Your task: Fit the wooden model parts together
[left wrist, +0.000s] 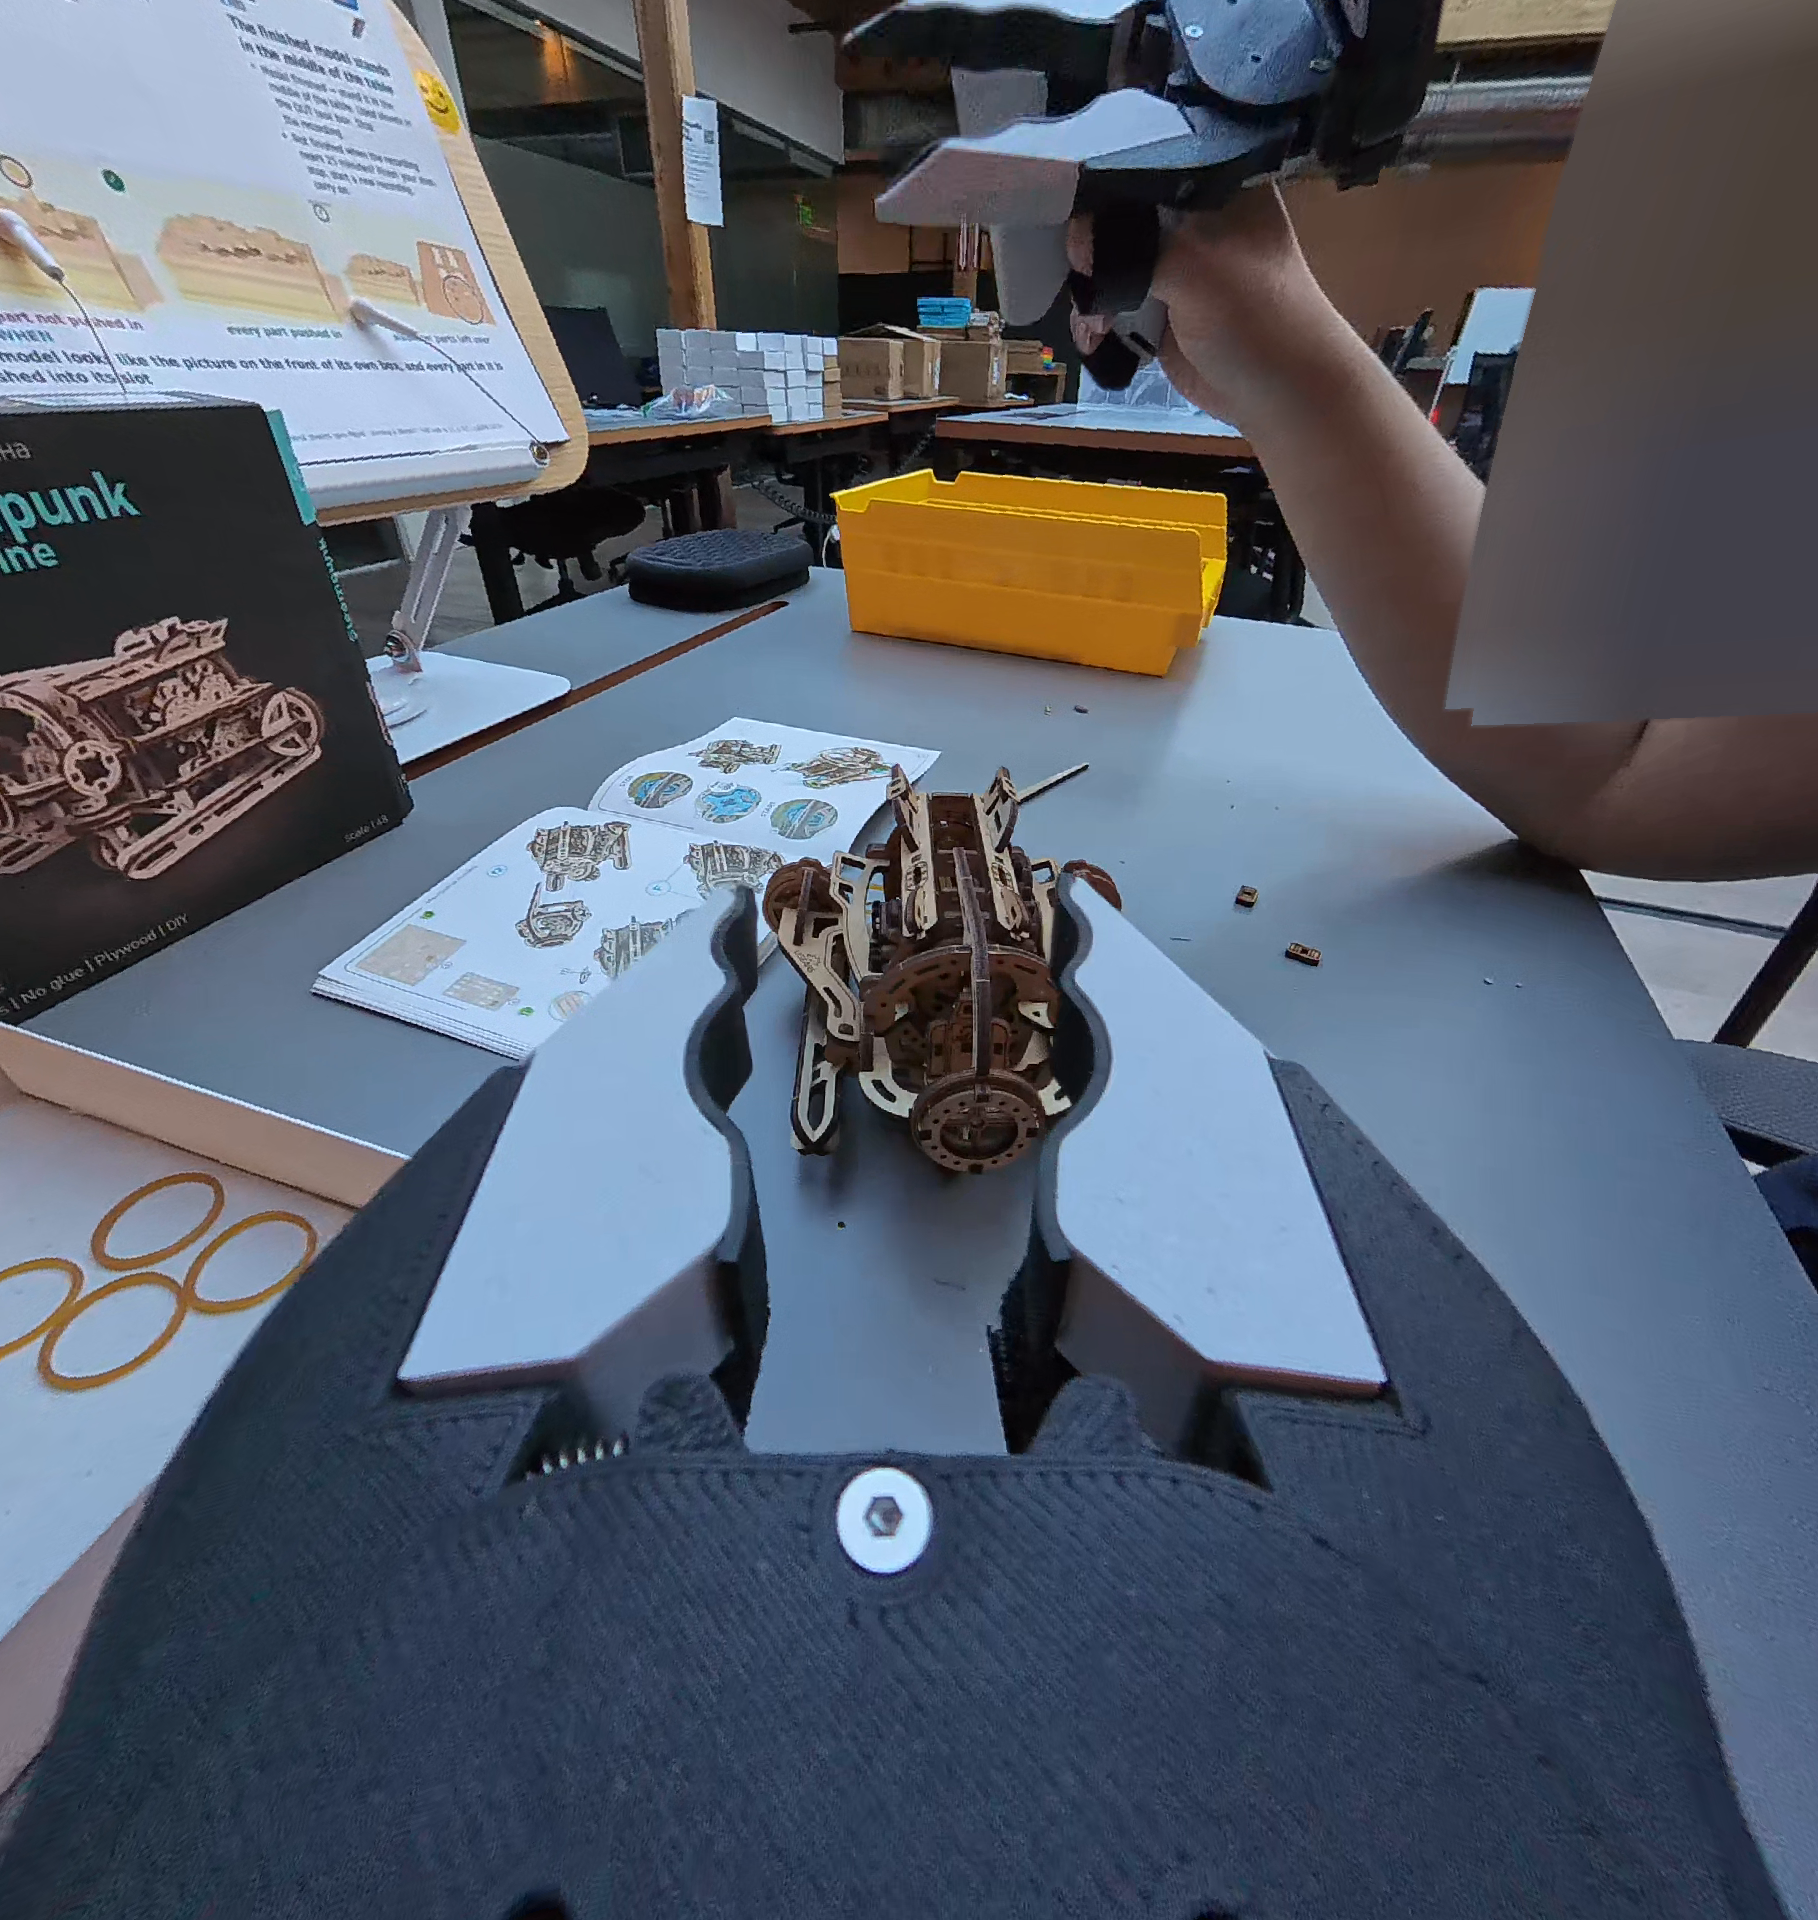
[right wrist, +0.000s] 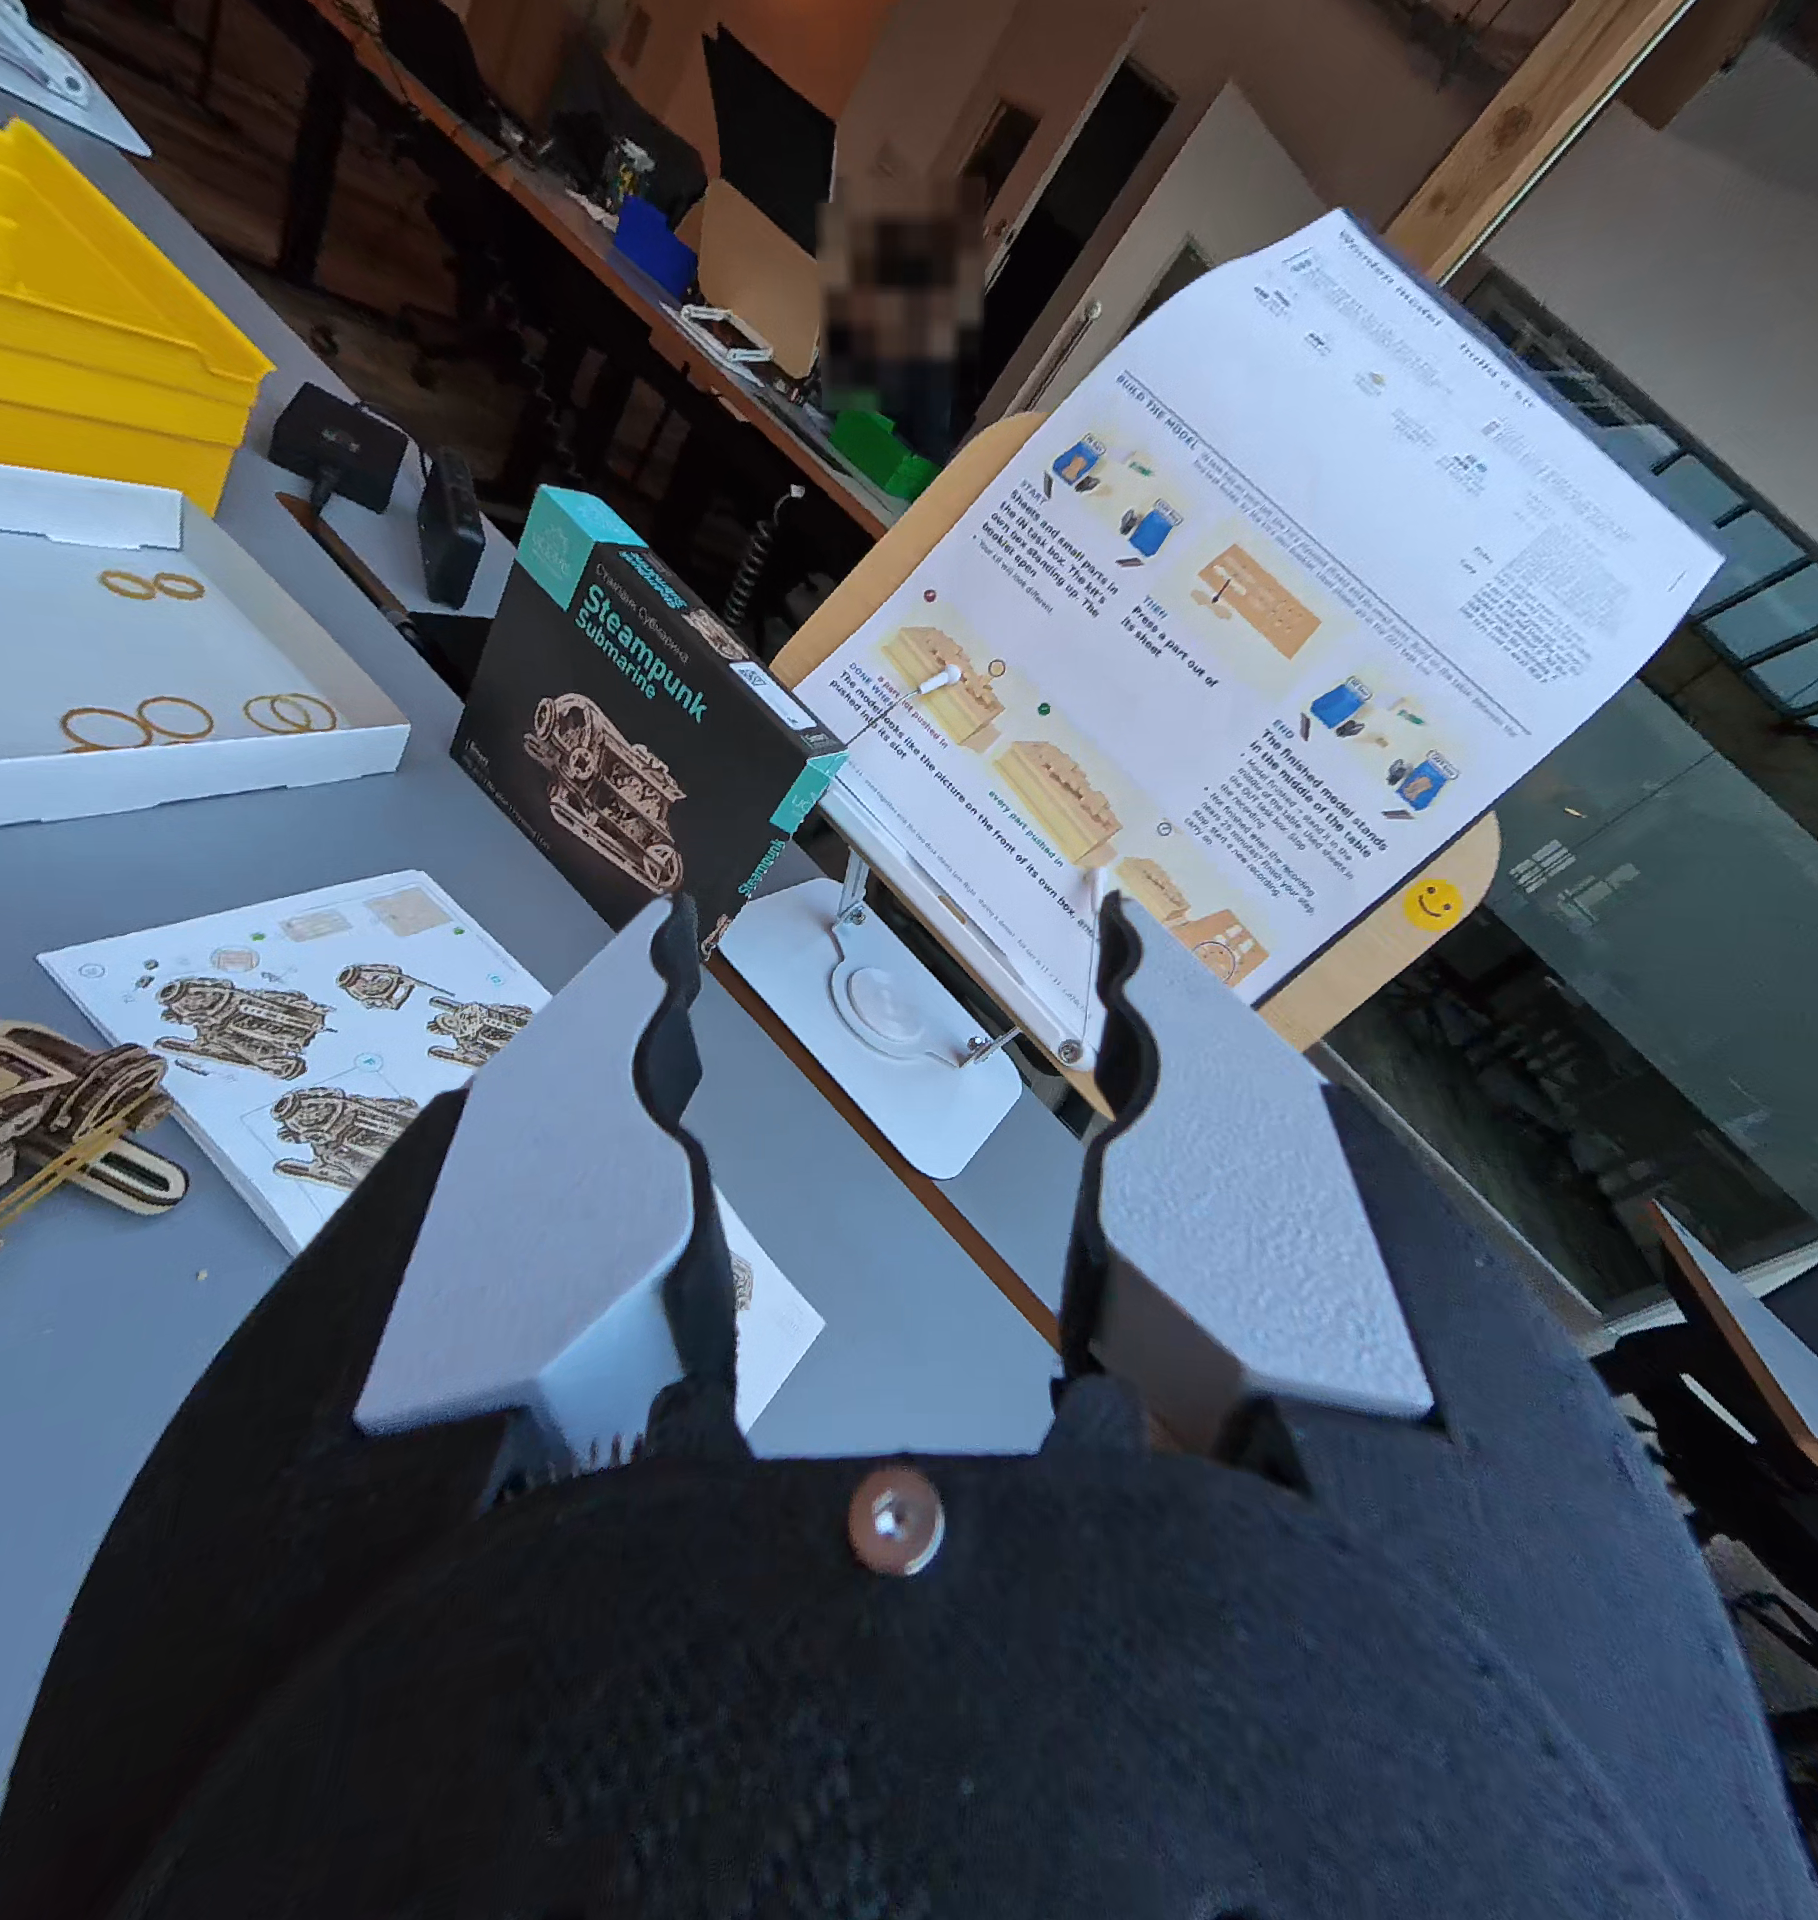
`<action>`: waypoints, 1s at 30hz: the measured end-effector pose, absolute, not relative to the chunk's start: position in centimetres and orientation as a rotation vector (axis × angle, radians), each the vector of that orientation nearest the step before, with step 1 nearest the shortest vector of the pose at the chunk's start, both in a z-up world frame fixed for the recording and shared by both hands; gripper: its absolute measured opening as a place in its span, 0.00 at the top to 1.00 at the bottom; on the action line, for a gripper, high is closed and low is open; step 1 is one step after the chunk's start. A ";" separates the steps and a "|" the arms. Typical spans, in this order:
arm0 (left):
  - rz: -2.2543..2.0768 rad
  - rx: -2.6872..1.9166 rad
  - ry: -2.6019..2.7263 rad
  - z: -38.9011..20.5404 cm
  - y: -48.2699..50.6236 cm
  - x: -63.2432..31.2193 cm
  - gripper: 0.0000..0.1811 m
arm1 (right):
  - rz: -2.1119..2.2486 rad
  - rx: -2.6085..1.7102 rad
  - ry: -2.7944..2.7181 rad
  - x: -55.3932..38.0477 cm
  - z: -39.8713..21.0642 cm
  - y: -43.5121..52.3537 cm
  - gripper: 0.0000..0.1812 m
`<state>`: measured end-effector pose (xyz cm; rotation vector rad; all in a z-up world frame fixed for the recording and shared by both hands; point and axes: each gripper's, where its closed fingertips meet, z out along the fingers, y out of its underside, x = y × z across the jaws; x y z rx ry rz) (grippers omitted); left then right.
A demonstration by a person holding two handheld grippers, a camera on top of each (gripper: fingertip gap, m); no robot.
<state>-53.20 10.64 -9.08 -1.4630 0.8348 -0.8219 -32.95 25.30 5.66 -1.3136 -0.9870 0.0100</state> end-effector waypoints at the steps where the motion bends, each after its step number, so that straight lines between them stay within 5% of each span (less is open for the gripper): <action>1: -0.827 -1.469 0.835 -9.1 10.6 -53.2 0.70 | 0.016 -1.322 -0.993 -33.0 5.4 25.4 0.58; 8: -0.773 -1.552 0.930 -10.5 10.4 -53.8 0.64 | 0.546 -1.454 -1.489 -38.8 -2.9 19.4 0.57; 17: -0.800 -1.668 1.047 -13.4 9.5 -53.0 0.60 | 0.801 -1.514 -1.860 -44.1 -12.0 14.7 0.37; 30: -0.797 -1.760 1.036 -15.4 10.1 -52.2 0.63 | 0.974 -1.581 -1.864 -46.2 -15.6 14.2 0.39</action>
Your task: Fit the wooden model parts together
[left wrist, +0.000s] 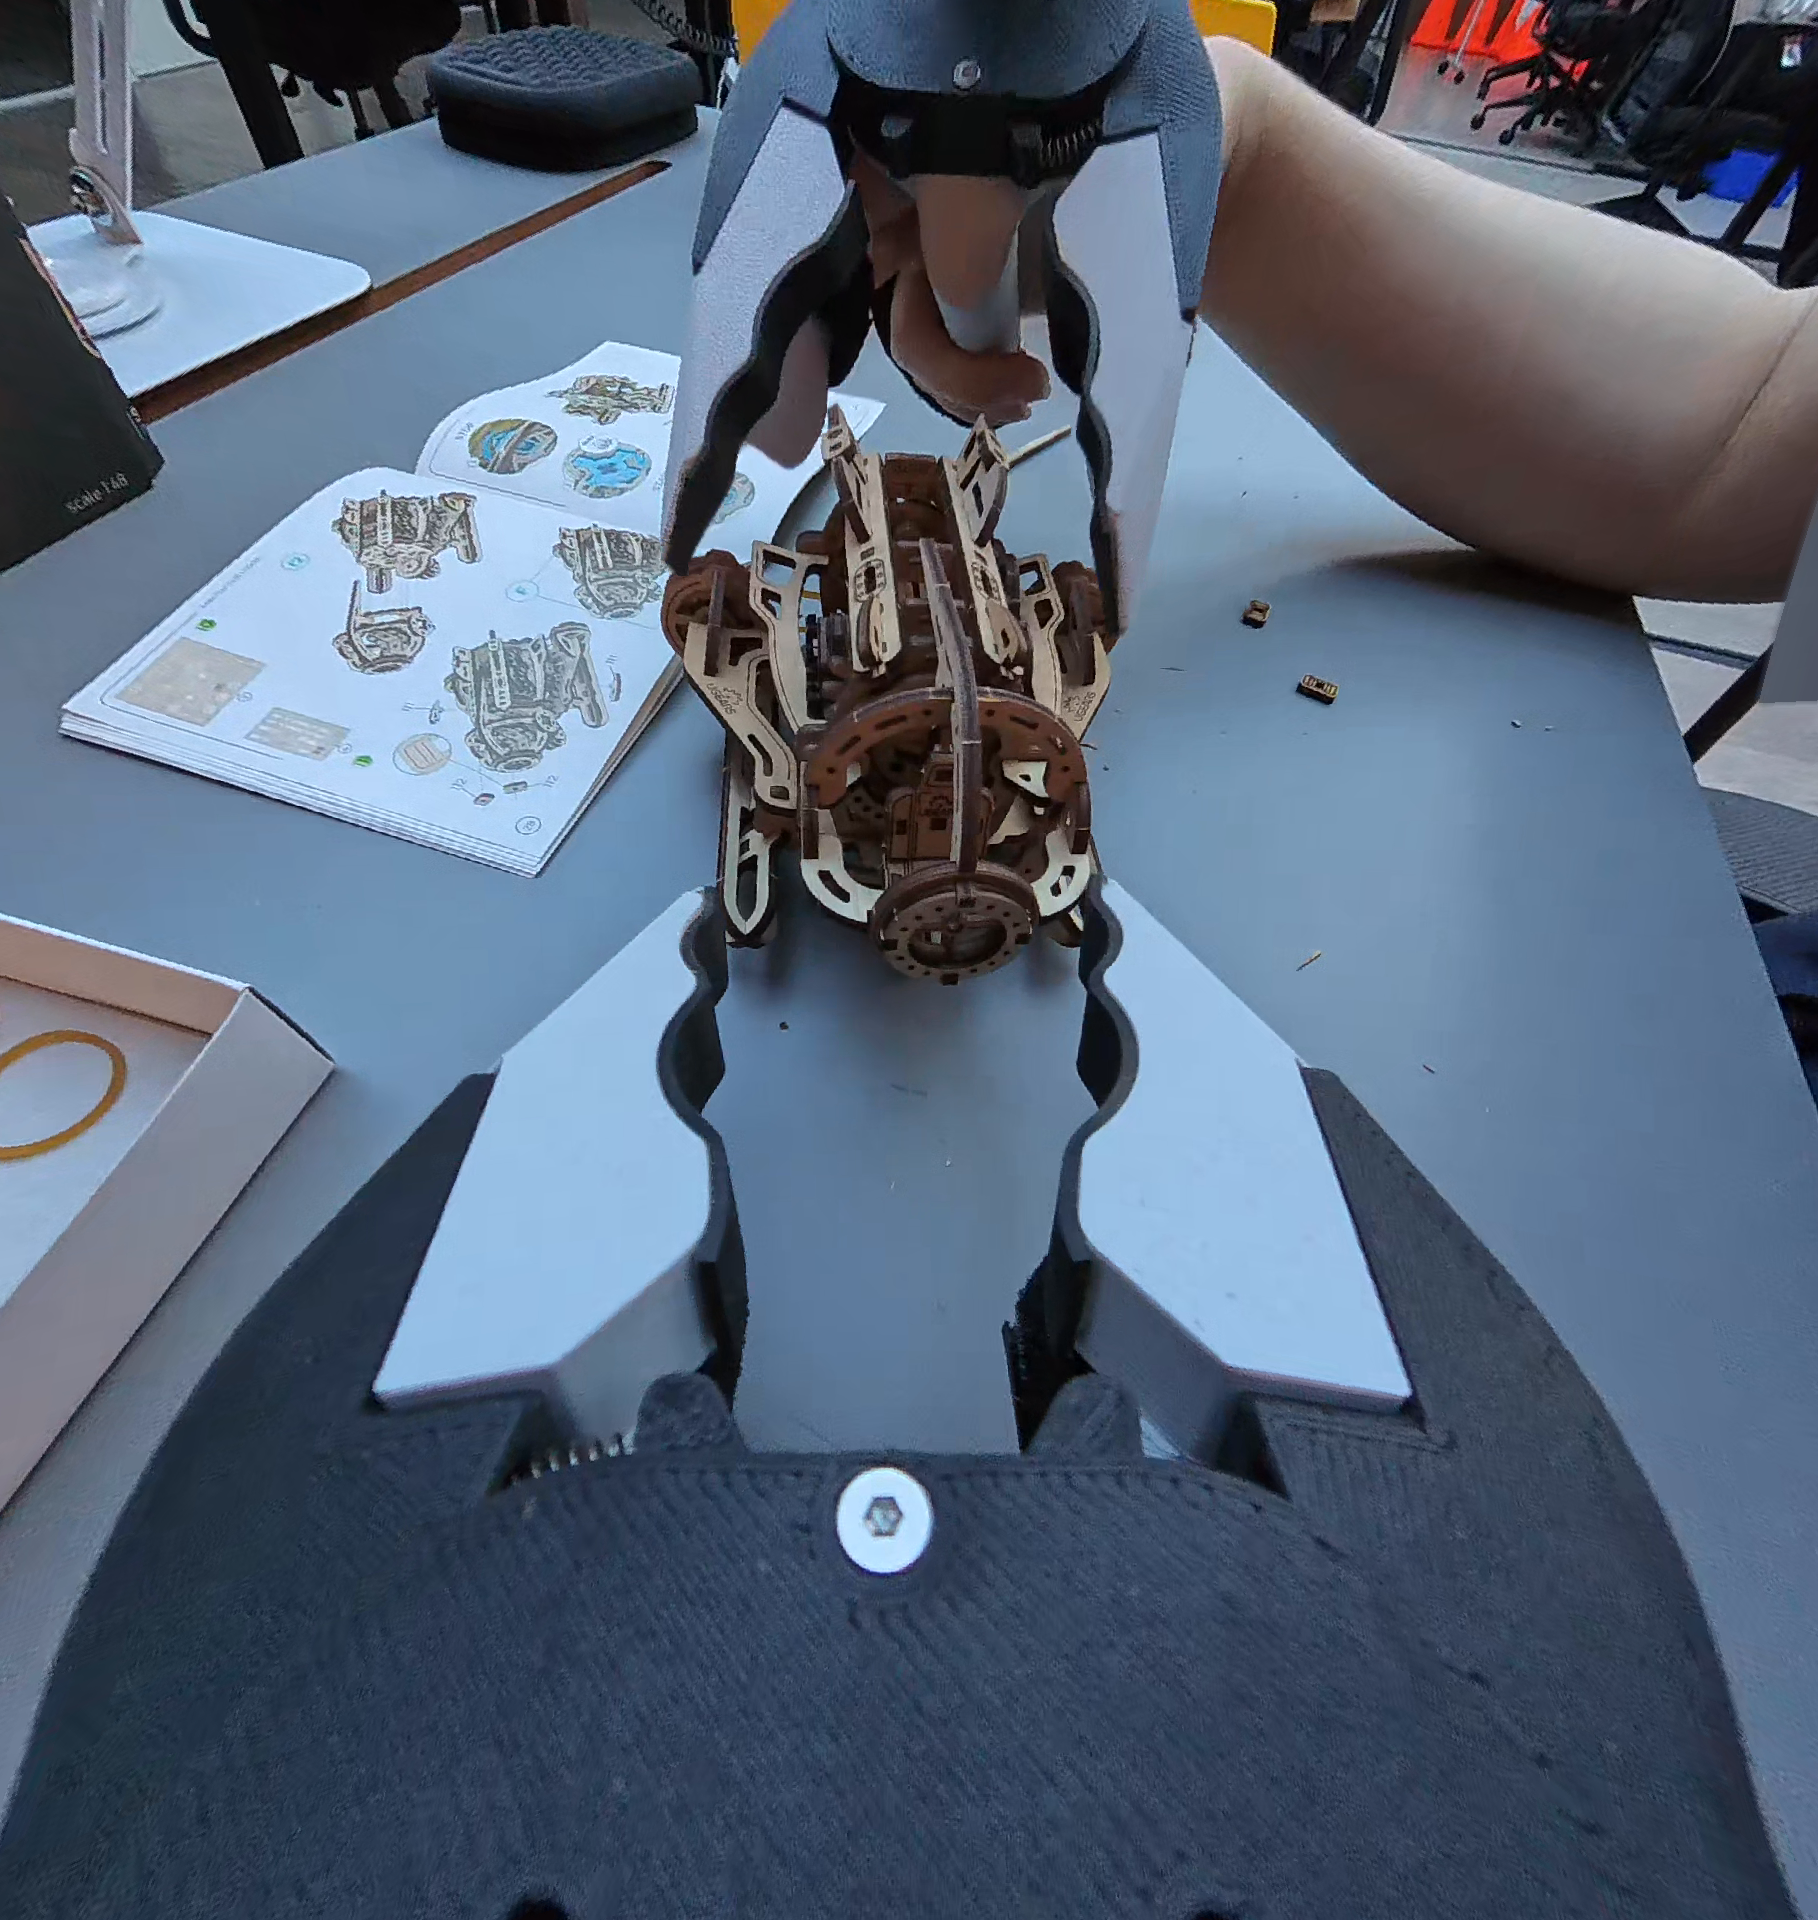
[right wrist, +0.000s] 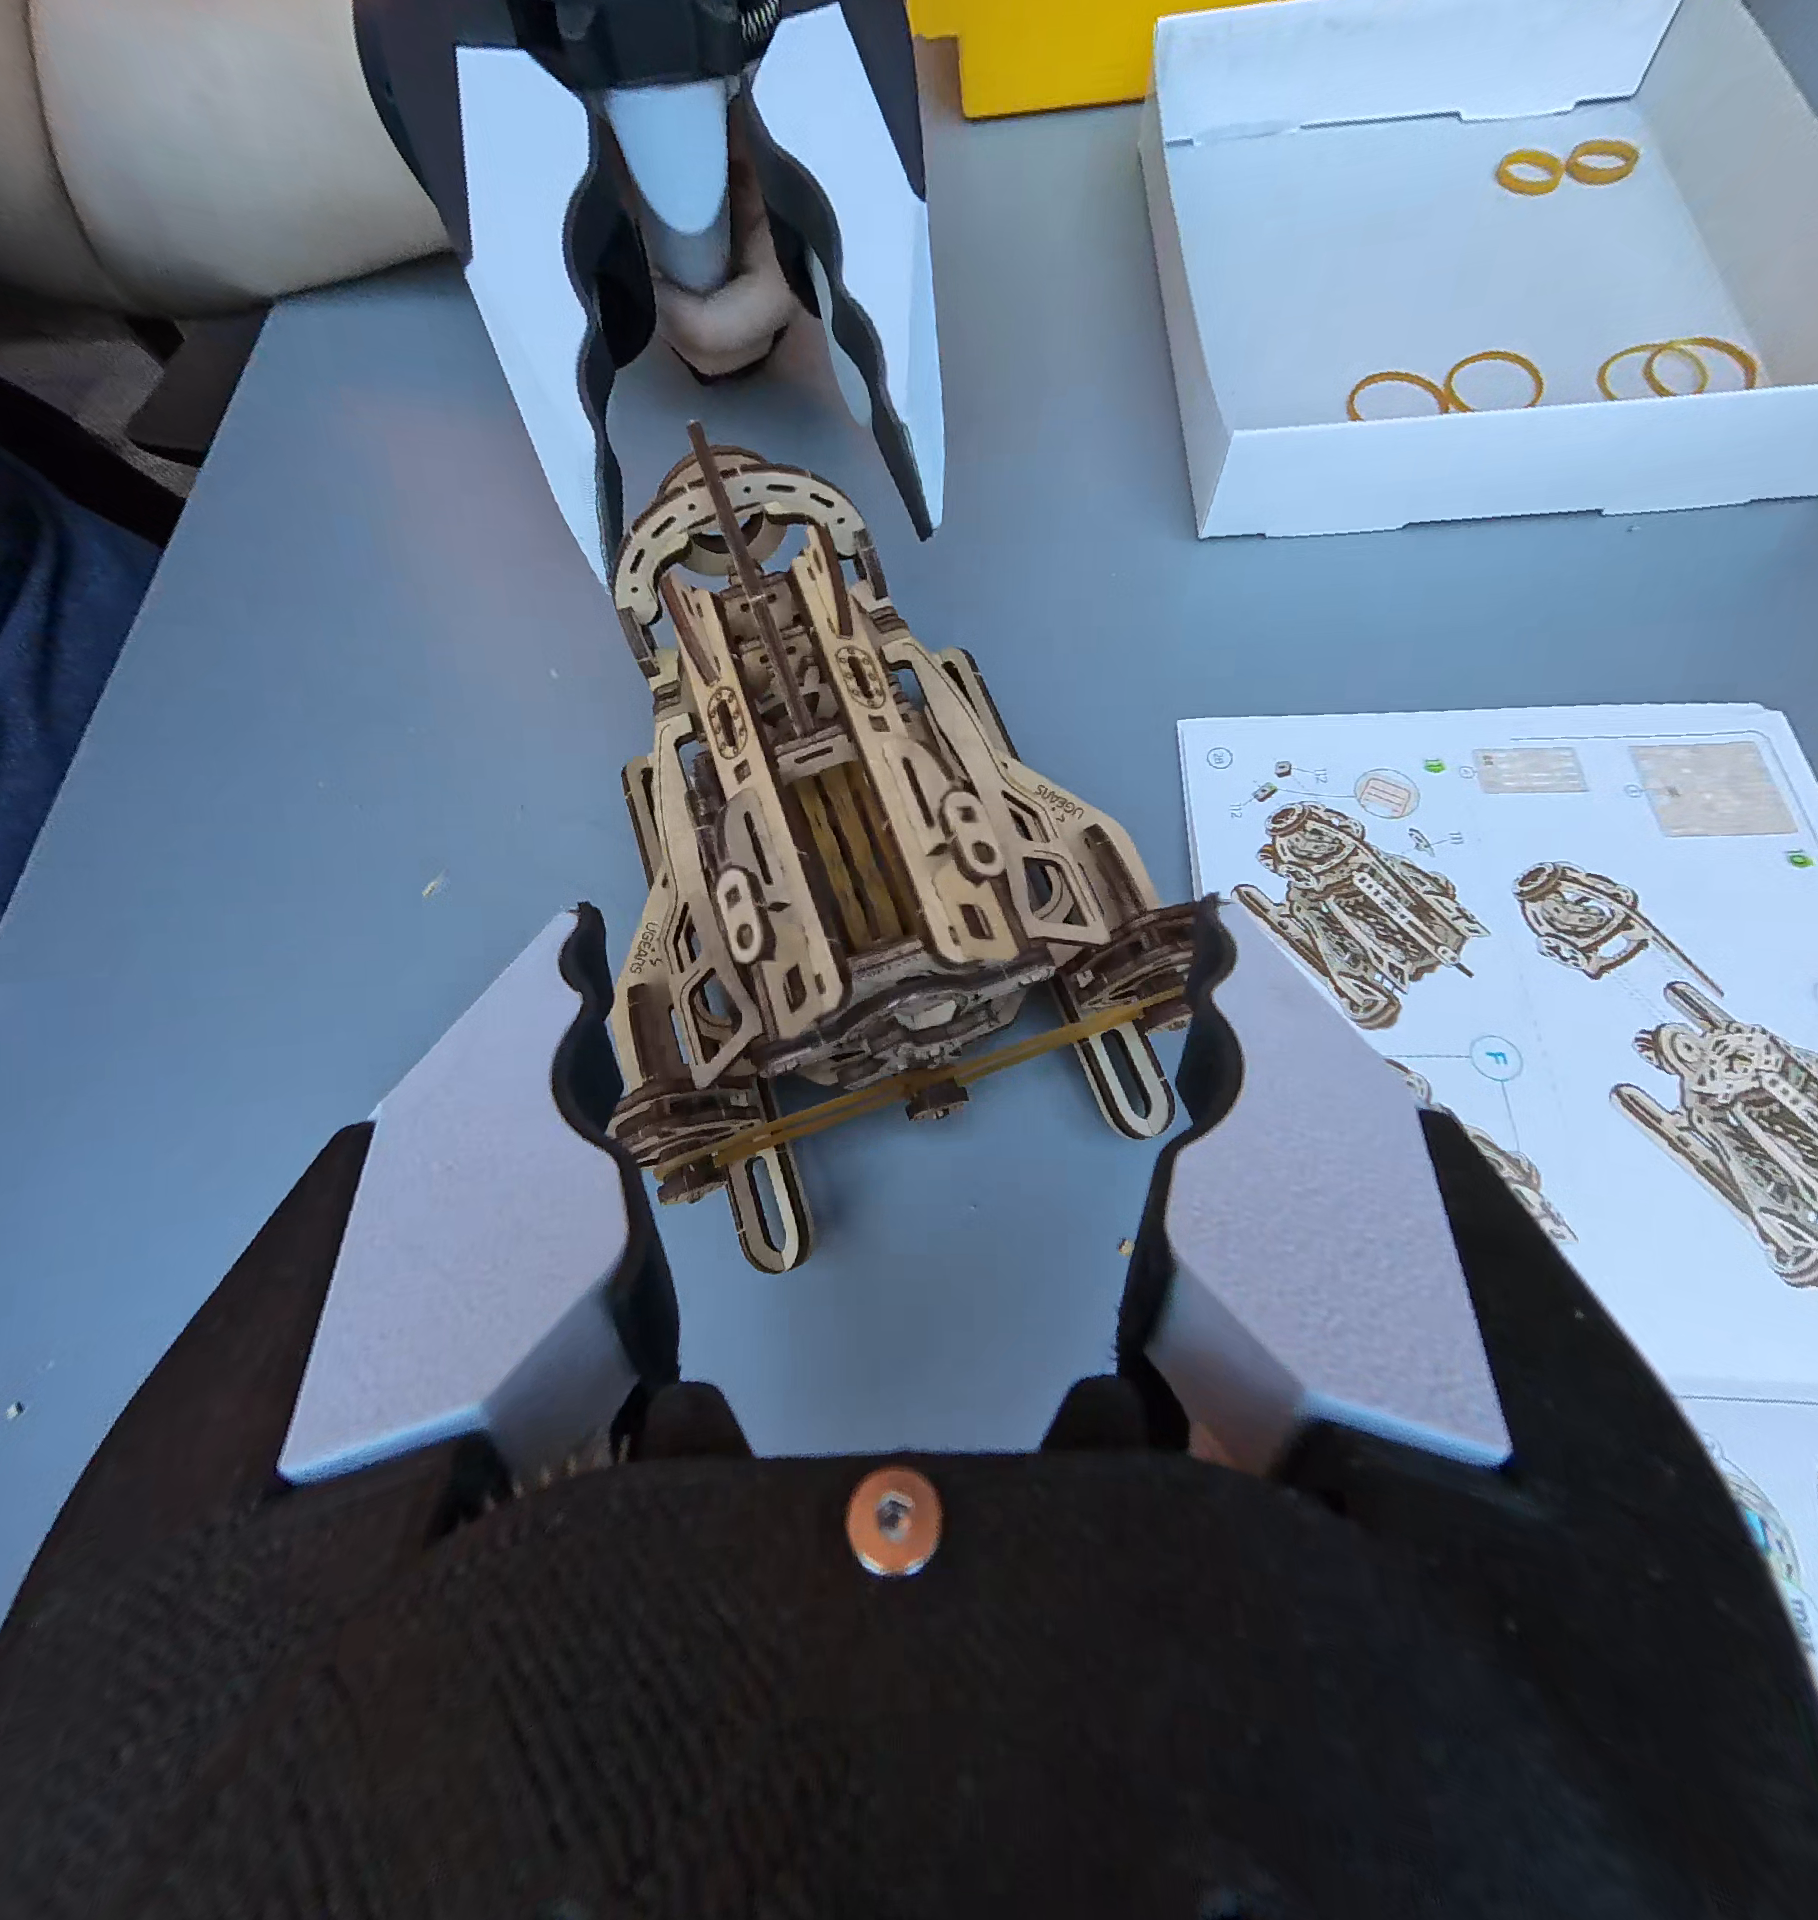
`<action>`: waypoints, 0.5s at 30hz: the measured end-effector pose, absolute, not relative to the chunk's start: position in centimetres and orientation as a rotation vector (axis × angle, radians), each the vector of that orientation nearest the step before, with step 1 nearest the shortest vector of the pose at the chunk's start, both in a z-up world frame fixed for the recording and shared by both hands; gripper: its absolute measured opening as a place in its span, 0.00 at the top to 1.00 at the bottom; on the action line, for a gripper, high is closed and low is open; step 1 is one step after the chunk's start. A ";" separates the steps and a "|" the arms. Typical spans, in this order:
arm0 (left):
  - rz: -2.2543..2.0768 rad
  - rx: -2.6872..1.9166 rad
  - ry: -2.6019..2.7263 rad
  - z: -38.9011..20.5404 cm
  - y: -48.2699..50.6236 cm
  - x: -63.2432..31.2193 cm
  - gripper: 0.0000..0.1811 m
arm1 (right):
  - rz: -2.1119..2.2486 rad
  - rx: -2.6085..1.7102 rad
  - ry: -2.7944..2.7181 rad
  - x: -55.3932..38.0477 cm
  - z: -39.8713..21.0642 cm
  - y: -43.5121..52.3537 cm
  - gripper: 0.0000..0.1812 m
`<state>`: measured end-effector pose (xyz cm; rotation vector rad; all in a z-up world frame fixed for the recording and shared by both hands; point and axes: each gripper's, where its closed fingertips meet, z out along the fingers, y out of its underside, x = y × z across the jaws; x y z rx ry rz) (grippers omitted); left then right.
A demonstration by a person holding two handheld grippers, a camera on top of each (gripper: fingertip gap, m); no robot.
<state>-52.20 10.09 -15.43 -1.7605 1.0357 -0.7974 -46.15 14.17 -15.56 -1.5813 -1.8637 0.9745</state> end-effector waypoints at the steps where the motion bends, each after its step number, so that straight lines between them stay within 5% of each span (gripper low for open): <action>1: -0.792 -1.762 1.039 -15.5 10.1 -52.2 0.63 | 0.951 -1.578 -1.874 -46.3 -15.7 14.1 0.39; 10: -0.822 -1.754 1.066 -15.5 9.6 -51.7 0.72 | 0.498 -1.454 -1.963 -48.1 -15.3 14.1 0.34; 15: -0.848 -1.748 1.039 -15.1 9.6 -51.4 0.72 | 0.378 -1.381 -1.980 -48.4 -14.6 14.0 0.42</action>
